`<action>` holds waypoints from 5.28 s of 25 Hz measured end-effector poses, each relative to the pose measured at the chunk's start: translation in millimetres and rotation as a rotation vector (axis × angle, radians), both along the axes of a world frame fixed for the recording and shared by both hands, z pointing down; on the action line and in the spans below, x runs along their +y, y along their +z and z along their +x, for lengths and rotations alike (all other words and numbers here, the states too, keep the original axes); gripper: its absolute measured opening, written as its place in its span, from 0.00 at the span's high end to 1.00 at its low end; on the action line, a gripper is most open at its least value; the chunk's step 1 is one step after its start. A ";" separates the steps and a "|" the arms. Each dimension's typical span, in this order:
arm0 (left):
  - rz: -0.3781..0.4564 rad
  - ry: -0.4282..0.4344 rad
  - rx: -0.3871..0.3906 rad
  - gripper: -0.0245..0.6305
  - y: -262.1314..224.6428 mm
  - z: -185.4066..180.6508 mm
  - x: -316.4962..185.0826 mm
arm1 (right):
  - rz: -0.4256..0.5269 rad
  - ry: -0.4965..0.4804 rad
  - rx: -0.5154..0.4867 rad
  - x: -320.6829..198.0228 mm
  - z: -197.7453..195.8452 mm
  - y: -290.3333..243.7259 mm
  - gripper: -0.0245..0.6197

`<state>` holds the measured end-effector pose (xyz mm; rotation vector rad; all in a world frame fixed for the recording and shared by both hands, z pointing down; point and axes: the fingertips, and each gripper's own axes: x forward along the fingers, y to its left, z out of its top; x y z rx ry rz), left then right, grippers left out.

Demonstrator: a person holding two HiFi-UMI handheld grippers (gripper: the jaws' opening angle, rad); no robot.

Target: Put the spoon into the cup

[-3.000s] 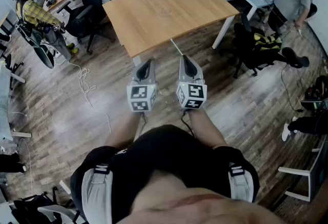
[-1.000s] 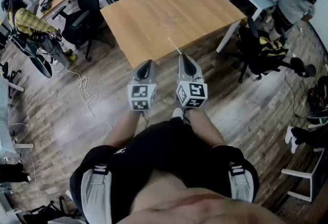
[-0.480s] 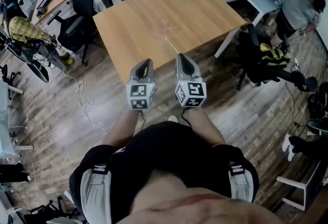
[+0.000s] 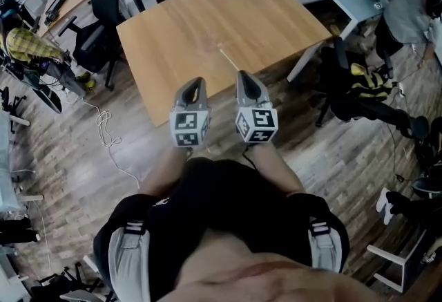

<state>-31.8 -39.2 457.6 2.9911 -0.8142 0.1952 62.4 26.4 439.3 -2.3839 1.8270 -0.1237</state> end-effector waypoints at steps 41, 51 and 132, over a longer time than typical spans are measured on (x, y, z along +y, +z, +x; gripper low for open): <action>-0.094 -0.017 0.004 0.95 26.6 159.1 -212.2 | -0.100 -0.087 0.029 -221.4 145.2 25.4 0.95; -0.120 -0.058 0.008 0.94 31.3 190.9 -293.2 | -0.136 -0.129 0.047 -305.3 182.9 28.4 0.95; -0.238 -0.641 -0.119 0.94 93.9 145.4 -319.4 | -0.715 -0.950 0.190 -377.9 159.0 227.1 0.95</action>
